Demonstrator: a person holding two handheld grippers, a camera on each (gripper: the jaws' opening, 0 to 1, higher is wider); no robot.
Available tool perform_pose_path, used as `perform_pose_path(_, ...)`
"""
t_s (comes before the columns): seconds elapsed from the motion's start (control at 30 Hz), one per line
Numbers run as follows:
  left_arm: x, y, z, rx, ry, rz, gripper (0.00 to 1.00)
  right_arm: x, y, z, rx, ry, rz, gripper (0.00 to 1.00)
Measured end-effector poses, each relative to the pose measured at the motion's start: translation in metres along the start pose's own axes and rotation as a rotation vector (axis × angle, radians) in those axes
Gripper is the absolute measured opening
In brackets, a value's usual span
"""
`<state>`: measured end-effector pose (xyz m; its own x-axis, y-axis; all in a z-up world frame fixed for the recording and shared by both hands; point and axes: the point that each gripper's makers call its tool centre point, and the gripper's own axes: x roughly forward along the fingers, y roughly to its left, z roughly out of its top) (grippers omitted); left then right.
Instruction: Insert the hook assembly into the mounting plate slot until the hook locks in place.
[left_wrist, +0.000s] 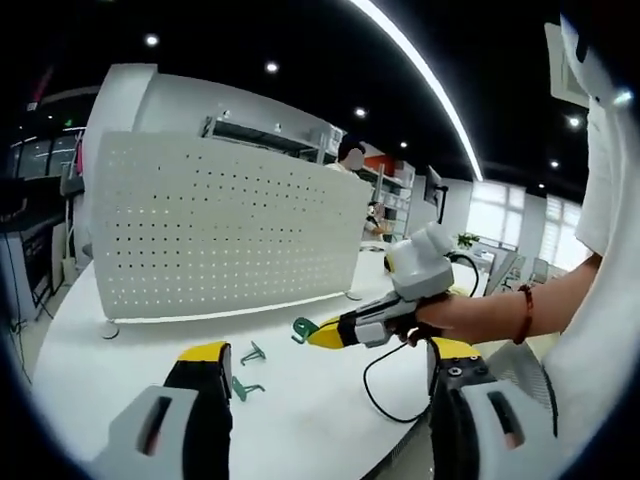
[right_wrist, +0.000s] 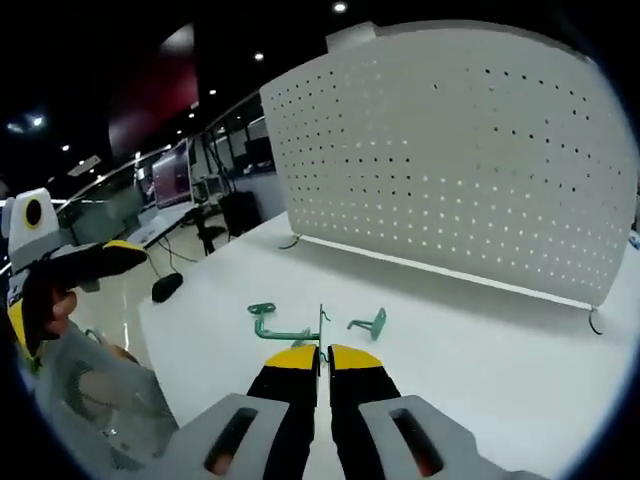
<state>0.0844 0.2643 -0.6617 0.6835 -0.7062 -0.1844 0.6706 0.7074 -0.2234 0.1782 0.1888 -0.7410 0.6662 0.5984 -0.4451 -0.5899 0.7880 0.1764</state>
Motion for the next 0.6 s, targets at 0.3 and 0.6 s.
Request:
perform_pose_path(0.3, 0.001, -0.006, 0.007, -0.049, -0.023, -0.004, 0.75, -0.012, 0.013, 0.012, -0.021, -0.064, 0.034, 0.02)
perform_pose_path(0.6, 0.004, -0.009, 0.010, -0.094, -0.033, -0.008, 0.73, -0.021, 0.031, 0.031, -0.047, -0.173, 0.098, 0.02)
